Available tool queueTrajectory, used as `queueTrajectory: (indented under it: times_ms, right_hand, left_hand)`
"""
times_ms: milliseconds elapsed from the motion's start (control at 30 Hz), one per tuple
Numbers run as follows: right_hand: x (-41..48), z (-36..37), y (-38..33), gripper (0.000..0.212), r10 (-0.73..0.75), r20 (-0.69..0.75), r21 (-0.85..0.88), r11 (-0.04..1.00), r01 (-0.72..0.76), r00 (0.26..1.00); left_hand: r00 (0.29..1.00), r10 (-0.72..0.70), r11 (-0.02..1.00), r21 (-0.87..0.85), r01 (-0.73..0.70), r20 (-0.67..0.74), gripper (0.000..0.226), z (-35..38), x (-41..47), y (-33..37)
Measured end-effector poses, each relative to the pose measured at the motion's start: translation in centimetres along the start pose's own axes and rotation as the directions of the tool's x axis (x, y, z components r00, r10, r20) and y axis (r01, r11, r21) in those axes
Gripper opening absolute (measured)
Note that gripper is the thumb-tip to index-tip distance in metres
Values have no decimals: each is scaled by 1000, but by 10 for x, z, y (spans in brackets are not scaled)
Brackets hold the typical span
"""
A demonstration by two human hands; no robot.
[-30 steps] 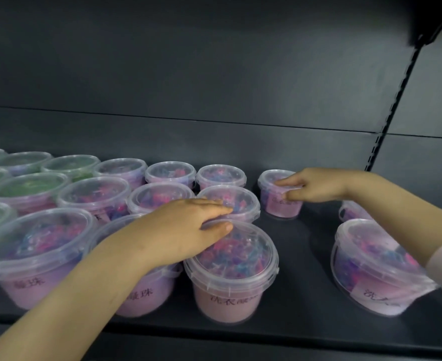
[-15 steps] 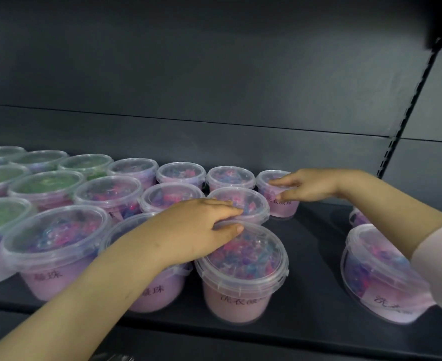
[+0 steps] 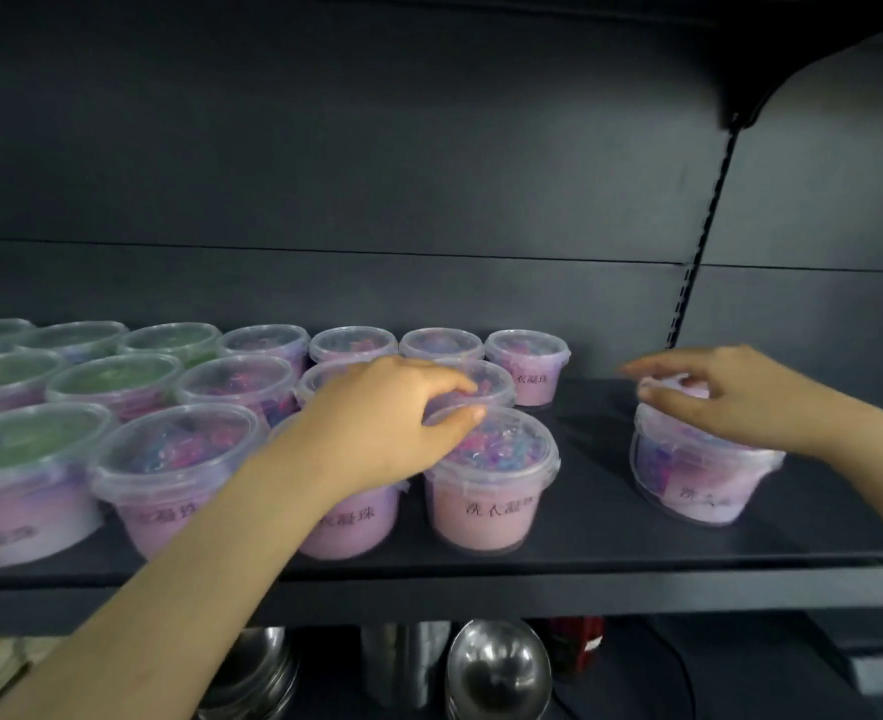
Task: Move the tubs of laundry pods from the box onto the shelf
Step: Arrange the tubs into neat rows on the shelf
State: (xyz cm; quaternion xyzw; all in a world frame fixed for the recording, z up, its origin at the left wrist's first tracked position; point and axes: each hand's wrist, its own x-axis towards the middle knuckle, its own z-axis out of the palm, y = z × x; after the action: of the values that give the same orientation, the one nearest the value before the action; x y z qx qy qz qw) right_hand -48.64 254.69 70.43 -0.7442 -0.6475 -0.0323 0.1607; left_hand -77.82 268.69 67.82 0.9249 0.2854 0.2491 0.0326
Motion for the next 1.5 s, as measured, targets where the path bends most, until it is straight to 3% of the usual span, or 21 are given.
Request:
queueTrajectory:
  times_ms: [167,300,467,833,1300,1500]
  right_hand:
    - [-41,5,9,20,159,-33,19,987,-159,987]
    - [-54,9,8,15,324,-2,53,945,-323,946]
    - [-61,11,-8,19,403,-15,103,911,-400,915]
    - [-65,30,-53,15,229,5,252,942,-223,973]
    - [-63,31,-45,14,153,16,275,950,-151,988]
    - [-37,38,-18,16,257,-151,477,864,-157,955]
  left_hand:
    - [989,51,997,52,-59,137,68,9,-24,0]
    - [984,51,999,-17,-49,173,65,10,-28,-4]
    - [984,38,998,-48,-30,176,60,12,-28,-4]
    - [981,4,998,-70,10,195,54,13,-26,-5]
    - [985,10,996,-87,5,170,58,15,-28,-6]
    - [994,42,999,14,-44,98,65,17,-30,-4]
